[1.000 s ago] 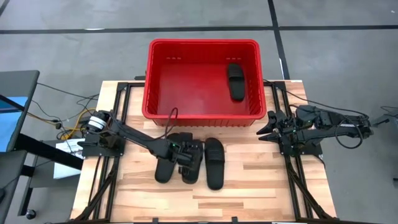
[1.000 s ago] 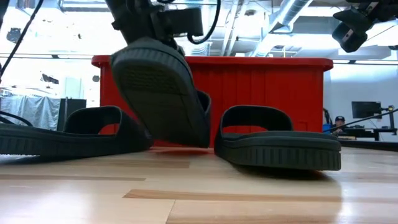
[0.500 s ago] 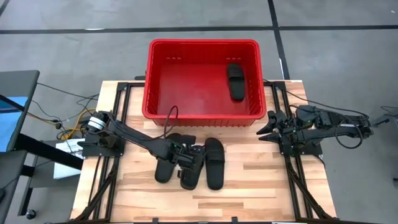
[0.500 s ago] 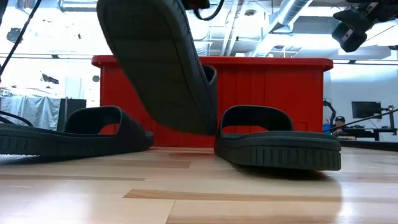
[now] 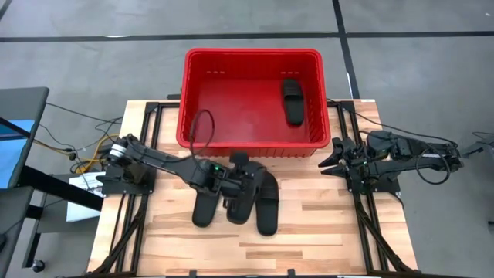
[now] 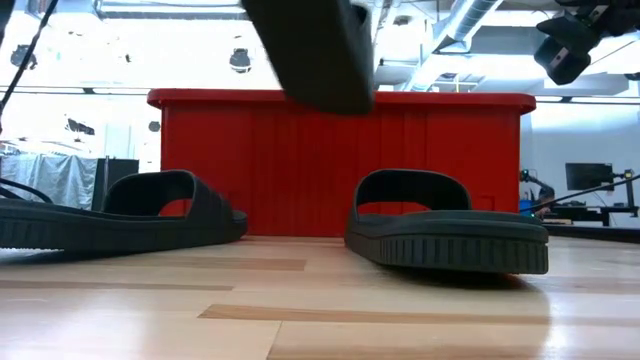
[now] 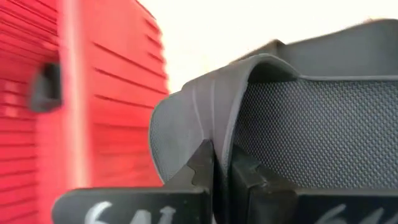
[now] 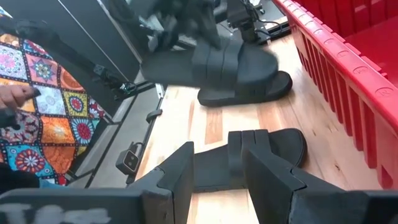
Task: Pick and place slides into bin
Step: Put the black slide into the red container
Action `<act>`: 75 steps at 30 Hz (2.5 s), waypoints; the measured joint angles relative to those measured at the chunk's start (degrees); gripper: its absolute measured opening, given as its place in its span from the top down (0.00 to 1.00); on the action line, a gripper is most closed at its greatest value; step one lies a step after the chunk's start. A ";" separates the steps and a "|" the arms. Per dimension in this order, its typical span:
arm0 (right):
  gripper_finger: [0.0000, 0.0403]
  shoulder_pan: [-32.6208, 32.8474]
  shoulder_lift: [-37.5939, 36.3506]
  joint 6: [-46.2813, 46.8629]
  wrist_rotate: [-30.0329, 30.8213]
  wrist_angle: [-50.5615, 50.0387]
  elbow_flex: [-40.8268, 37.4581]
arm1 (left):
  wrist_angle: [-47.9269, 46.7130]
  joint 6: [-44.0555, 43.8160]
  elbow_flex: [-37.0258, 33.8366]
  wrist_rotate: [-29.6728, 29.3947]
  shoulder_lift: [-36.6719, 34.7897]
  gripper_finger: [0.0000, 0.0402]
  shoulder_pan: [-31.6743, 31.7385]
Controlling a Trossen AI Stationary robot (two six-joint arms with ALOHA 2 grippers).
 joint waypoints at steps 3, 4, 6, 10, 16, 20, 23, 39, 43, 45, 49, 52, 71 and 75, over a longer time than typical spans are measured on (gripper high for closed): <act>0.69 0.00 0.00 0.00 0.00 -0.32 0.00 | 0.28 2.56 3.94 -2.53 0.00 1.00 1.65; 0.69 0.00 0.00 0.00 0.00 -0.51 0.02 | 0.42 3.21 5.15 -3.23 -0.03 1.00 2.43; 0.69 0.00 0.01 0.00 0.00 -0.98 0.02 | 0.46 4.17 7.40 -4.00 -0.04 1.00 4.16; 0.69 0.00 0.00 0.00 0.00 -0.92 0.02 | 1.11 6.81 10.77 -5.47 -0.04 1.00 7.96; 0.69 0.00 0.00 -0.02 0.02 -0.89 0.02 | 3.77 11.57 12.33 -8.85 -0.09 1.00 15.19; 0.69 0.00 0.00 -0.48 0.14 -0.85 0.02 | 9.10 15.11 12.33 -7.50 -0.09 1.00 20.78; 0.69 -0.03 0.00 -0.99 0.57 -0.85 0.02 | 12.90 16.89 12.33 -4.95 -0.09 1.00 24.93; 0.69 -0.14 0.02 -3.56 11.12 -2.11 0.02 | 24.11 26.70 12.29 8.23 4.85 1.00 41.51; 0.69 -0.51 0.03 -2.73 13.70 -2.89 0.02 | 26.63 29.99 12.23 8.65 8.41 1.00 41.85; 0.69 -1.02 0.02 -1.77 13.86 -3.24 0.02 | 28.84 30.64 12.22 8.88 9.56 1.00 41.96; 0.69 -2.57 0.03 -1.49 13.97 -4.35 0.02 | 32.65 32.33 12.33 9.12 11.85 1.00 42.20; 0.69 -3.92 0.02 -1.49 13.98 -4.33 0.02 | 34.36 34.53 12.31 7.88 13.53 1.00 42.21; 0.69 -7.28 0.02 0.02 13.79 -5.55 0.02 | 38.07 33.26 12.31 6.66 14.16 1.00 43.00; 0.69 -7.28 0.04 0.02 13.90 -5.57 0.02 | 38.80 31.26 12.02 6.86 15.53 1.00 43.02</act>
